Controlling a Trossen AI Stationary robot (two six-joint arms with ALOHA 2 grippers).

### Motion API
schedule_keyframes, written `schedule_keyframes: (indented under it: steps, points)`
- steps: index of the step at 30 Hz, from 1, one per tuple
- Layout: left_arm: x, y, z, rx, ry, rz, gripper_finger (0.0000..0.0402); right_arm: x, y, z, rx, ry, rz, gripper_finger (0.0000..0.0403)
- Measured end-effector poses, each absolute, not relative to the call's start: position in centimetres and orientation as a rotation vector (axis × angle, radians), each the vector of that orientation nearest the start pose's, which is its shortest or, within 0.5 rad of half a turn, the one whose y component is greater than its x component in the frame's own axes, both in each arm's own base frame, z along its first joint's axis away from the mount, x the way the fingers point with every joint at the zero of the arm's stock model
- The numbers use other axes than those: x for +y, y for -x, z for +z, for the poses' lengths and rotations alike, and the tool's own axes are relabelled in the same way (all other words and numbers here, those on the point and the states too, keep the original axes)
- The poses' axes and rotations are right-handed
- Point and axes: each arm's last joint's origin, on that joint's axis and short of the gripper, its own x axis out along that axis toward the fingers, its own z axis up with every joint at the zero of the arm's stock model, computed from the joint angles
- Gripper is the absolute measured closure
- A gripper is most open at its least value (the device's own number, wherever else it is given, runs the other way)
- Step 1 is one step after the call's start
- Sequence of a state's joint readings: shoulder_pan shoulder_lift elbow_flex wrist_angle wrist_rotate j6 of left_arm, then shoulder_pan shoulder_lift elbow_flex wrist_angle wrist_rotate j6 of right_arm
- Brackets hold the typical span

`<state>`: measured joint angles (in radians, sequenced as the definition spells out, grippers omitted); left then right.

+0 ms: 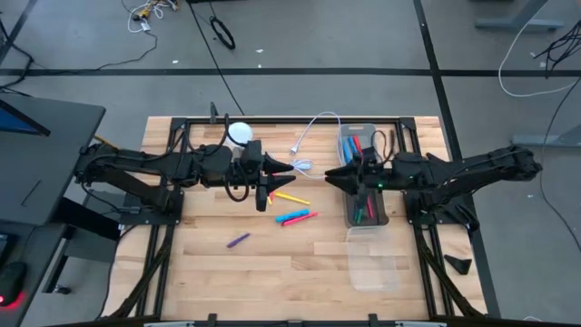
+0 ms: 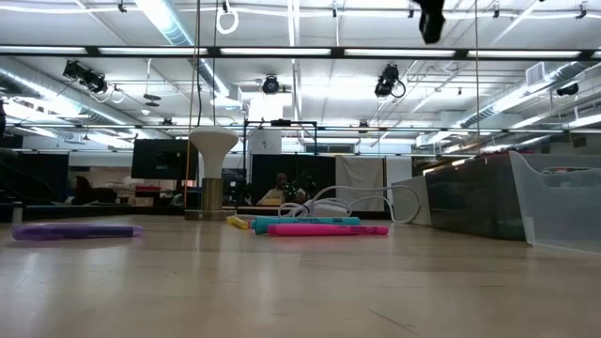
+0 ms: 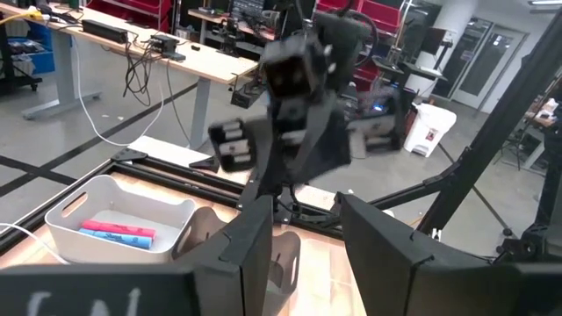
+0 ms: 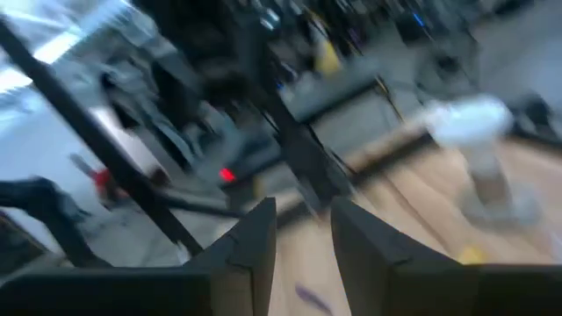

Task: Pick & Place Markers
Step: Put the violet mini marker into the black bin

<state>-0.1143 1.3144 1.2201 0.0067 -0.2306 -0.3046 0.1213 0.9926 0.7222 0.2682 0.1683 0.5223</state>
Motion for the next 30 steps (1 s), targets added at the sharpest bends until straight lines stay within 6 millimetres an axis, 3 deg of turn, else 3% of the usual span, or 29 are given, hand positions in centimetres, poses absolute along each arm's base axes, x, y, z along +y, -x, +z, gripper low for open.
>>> schedule_keyframes:
  steps: [7,12,22,30]
  points:
    - [-2.7,-29.7,38.7,0.067,0.288,0.128,0.0259,2.2,-22.1,33.6,-0.202,-0.529,0.007,0.0291]
    - [-2.7,-29.7,38.7,0.067,0.288,0.128,0.0259,2.2,-22.3,34.2,-0.23,-0.509,0.011,0.0291]
    - [-2.7,-29.7,38.7,0.068,0.288,0.128,0.0259,2.9,-26.8,37.2,-0.185,-0.327,0.025,0.0291]
    - [-3.0,-29.5,38.1,0.156,0.332,0.061,0.0259,3.3,-28.3,38.8,-0.21,-0.287,0.091,0.0291]
